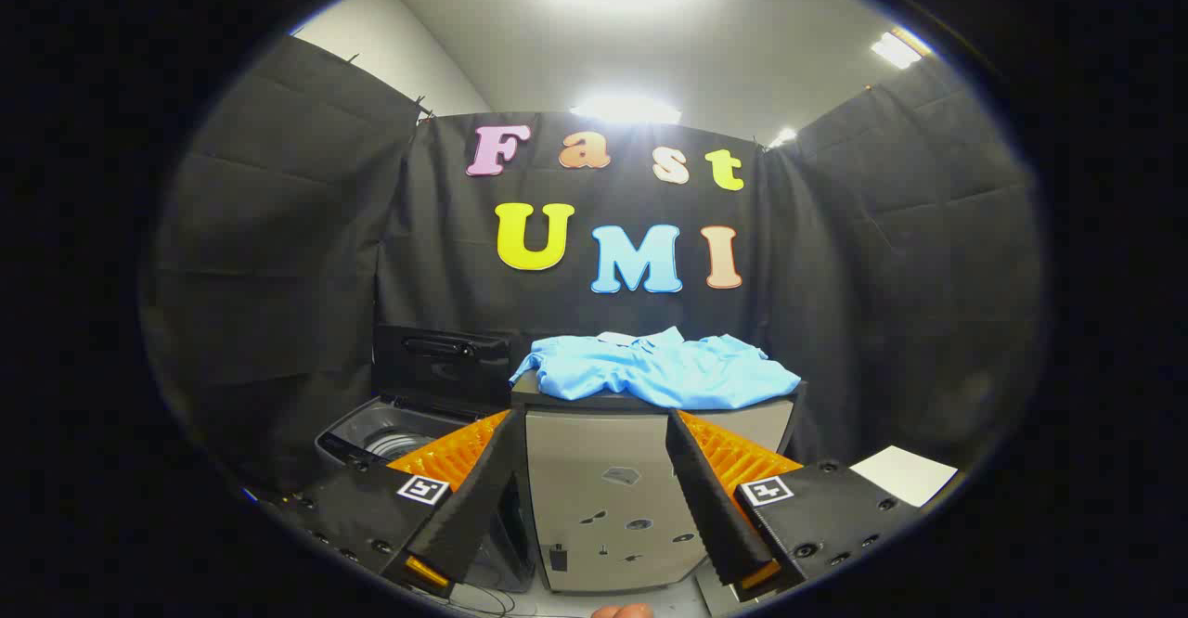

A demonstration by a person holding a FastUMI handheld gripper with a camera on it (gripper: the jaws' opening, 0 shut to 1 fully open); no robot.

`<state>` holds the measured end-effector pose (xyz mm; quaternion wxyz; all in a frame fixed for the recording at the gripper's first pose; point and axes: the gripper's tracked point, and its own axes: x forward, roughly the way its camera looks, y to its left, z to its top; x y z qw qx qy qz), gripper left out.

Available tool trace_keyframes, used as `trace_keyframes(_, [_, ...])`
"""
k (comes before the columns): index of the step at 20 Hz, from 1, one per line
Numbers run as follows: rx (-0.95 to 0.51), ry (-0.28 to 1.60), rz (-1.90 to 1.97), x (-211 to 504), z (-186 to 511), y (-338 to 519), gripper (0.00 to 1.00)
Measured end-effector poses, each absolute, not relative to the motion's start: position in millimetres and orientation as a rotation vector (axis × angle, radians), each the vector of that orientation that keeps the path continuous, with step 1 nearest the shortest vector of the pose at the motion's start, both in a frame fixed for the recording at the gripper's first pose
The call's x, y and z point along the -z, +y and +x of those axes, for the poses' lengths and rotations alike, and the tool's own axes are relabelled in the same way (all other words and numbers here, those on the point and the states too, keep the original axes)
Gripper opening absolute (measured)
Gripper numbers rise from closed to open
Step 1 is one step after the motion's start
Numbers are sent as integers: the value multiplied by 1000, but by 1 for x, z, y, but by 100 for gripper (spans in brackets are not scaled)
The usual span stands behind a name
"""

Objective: Put the clothes into the washing machine and then close the washing machine lid.

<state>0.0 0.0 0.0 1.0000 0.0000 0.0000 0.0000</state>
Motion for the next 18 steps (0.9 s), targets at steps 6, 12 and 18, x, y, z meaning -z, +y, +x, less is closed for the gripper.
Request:
trace_keyframes(6, [-25, 1, -22, 0, 3, 9, 98])
trace_keyframes(12, [-48, 16, -33, 7, 7, 17, 98])
trace_keyframes(18, [-65, 21, -49, 10, 7, 24, 98])
